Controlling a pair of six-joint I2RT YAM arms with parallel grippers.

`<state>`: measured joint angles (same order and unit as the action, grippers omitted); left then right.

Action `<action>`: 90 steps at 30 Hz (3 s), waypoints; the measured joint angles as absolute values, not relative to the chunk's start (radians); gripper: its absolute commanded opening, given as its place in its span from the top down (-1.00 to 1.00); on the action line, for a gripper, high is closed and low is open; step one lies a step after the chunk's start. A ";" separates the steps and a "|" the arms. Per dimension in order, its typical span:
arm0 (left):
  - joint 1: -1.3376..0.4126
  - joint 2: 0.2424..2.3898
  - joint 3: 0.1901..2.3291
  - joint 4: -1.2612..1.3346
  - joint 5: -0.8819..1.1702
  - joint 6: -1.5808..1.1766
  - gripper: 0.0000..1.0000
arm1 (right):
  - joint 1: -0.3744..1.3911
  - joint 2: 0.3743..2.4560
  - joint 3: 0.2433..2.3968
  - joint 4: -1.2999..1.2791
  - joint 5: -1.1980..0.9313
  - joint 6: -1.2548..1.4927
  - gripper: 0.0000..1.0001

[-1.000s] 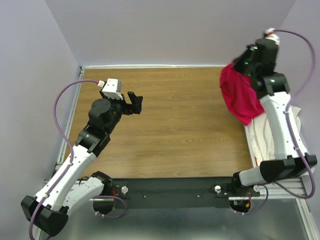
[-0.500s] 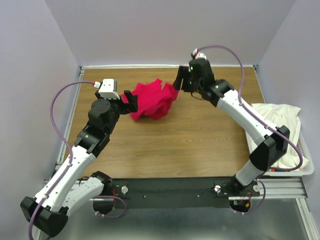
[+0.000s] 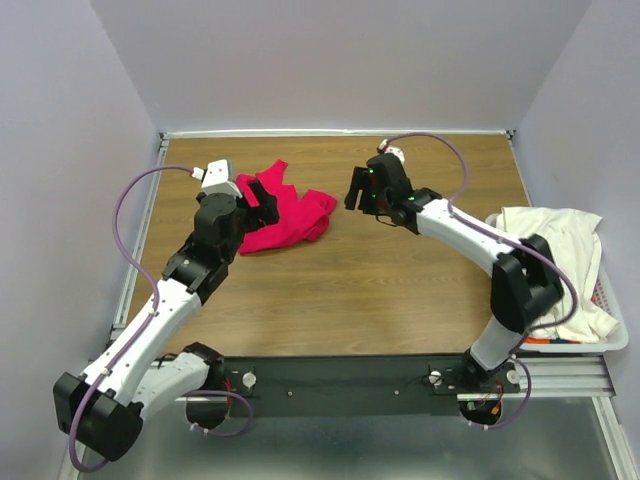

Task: Fold and stack the t-shirts
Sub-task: Move the tshirt to the center of the board, then flatten the tshirt out

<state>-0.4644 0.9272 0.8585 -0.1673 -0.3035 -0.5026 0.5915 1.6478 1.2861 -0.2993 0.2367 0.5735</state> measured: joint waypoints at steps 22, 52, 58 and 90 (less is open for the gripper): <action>-0.217 1.242 0.614 -0.144 -0.260 -0.847 -0.66 | 0.627 2.100 1.417 0.046 -0.062 0.710 -0.27; -0.216 1.131 0.717 -0.023 -0.278 -0.772 1.00 | 0.628 1.776 1.303 0.052 -0.001 0.629 0.99; -0.230 0.942 0.931 -0.152 -0.239 -0.666 1.00 | 0.634 1.532 1.333 -0.014 0.056 0.516 0.99; -0.015 1.108 0.875 -0.189 -0.100 -0.669 -0.52 | 0.555 1.679 1.478 -0.326 0.228 0.377 -0.67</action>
<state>-0.0151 1.1080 0.8745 -0.1886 -0.1001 -0.6685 0.5552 1.6791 1.4780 -0.3256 0.2283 0.3767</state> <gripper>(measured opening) 0.760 0.883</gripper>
